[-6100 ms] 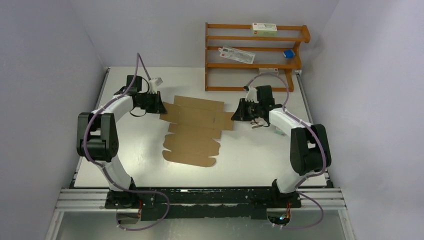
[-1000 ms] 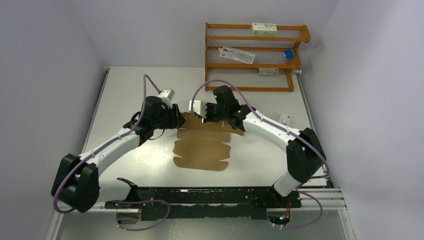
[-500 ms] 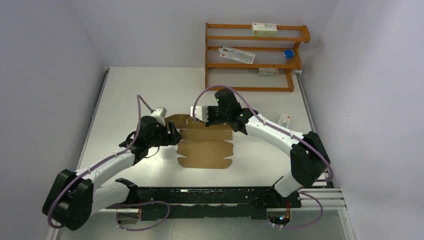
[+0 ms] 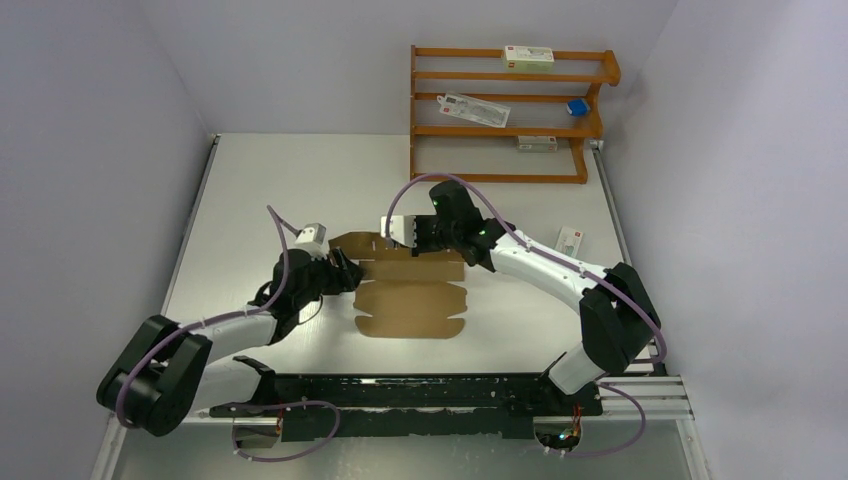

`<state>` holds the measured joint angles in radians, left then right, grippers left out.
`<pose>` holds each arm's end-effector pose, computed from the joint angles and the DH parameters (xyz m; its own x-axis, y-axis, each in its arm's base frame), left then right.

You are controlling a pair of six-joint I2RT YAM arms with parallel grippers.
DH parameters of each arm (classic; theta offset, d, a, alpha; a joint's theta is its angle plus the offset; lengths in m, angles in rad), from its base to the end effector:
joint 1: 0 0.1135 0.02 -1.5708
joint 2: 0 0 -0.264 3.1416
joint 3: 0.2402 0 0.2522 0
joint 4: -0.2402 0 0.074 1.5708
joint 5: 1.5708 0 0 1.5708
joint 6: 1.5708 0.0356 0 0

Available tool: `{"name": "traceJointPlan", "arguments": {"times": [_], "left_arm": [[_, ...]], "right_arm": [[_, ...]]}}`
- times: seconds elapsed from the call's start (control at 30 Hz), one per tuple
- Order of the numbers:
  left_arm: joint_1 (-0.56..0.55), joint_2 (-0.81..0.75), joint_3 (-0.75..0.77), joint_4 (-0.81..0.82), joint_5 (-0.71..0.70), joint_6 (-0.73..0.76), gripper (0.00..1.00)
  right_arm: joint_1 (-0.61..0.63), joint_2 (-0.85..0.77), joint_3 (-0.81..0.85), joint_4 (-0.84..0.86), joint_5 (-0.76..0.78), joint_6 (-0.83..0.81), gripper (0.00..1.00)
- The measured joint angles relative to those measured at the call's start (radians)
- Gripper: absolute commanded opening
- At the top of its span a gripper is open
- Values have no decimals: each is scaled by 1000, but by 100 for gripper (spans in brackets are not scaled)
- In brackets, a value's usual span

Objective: Fold the paper box

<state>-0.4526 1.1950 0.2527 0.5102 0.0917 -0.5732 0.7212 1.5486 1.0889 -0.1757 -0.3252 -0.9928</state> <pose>0.1920 -0.0970 0.1504 -0.5931 -0.3121 -0.7422 0.2245 0.8212 -0.5247 0.2531 0.2377 0.2586 0.4423 -0.6679 -0.5985 -0.8207 -0.0322 -0.5705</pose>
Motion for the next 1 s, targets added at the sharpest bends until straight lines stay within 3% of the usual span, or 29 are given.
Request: {"name": "traceJointPlan", "arguments": {"times": [0.53, 1.0], "left_arm": [[0, 282, -36, 367, -10, -19, 53], [-7, 320, -43, 479, 35, -45, 35]], "right_arm": [[5, -13, -9, 8, -5, 5, 0], [10, -15, -16, 31, 3, 10, 0]]}}
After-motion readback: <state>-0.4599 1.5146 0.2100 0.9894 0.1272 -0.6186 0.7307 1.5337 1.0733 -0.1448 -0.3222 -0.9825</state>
